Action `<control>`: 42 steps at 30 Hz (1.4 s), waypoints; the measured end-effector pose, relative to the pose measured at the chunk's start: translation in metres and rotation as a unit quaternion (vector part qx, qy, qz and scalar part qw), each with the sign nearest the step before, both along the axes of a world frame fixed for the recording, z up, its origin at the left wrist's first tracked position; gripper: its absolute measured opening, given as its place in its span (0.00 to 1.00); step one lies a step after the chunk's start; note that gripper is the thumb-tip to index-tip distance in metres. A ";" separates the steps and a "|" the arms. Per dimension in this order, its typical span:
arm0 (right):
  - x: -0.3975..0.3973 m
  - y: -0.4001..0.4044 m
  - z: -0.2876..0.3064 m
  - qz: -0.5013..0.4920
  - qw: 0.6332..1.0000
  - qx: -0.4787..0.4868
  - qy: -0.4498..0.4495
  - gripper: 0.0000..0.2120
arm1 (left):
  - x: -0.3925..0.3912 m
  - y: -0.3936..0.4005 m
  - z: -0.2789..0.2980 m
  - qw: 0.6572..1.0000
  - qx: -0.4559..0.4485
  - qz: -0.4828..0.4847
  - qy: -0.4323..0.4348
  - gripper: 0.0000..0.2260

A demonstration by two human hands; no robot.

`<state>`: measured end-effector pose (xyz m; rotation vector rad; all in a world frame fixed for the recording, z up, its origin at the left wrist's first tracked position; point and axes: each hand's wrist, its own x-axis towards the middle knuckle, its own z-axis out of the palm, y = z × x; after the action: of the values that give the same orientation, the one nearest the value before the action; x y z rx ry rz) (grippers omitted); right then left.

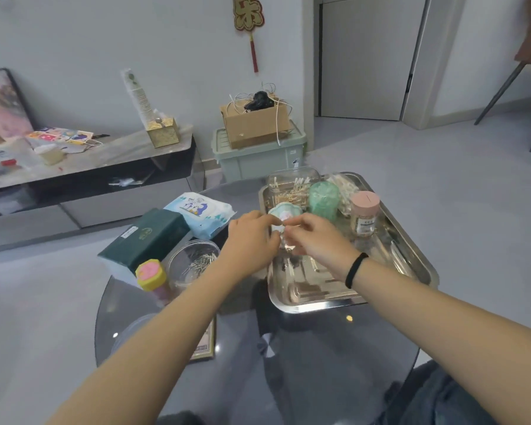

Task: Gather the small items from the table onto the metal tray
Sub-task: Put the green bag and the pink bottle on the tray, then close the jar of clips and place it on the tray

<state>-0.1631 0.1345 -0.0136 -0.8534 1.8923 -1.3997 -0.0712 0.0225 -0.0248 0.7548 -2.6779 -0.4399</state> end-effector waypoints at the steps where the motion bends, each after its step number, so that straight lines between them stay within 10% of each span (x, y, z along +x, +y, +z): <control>1: 0.009 -0.004 -0.001 0.014 1.000 -0.001 0.027 0.09 | 0.014 0.001 0.001 1.000 -0.009 0.013 -0.006 0.14; 11: 0.059 -0.038 -0.015 0.120 0.985 -0.003 0.127 0.12 | 0.096 -0.008 -0.013 0.969 -0.111 0.146 -0.166 0.17; 19: 0.056 -0.044 -0.030 0.122 0.981 0.051 0.141 0.21 | 0.103 -0.012 -0.007 0.985 0.029 0.118 -0.123 0.09; 22: 0.051 -0.044 -0.026 0.147 0.987 -0.004 -0.067 0.23 | 0.107 -0.010 0.010 0.992 0.056 0.094 -0.056 0.10; 29: 0.056 -0.046 -0.026 0.244 0.845 -0.047 -0.474 0.32 | 0.128 0.001 0.045 0.982 0.167 0.010 0.084 0.07; 38: 0.086 -0.038 -0.030 0.281 0.804 -0.062 -0.520 0.21 | 0.179 0.007 0.047 0.982 0.096 0.099 0.128 0.12; 42: 0.091 -0.033 -0.032 0.260 0.823 -0.014 -0.505 0.21 | 0.205 -0.004 0.026 0.977 0.100 0.185 -0.017 0.21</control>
<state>-0.0717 0.1018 -0.0457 -0.4121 0.7441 -1.1540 0.1340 0.0190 0.0013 1.2988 -2.4653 -0.6069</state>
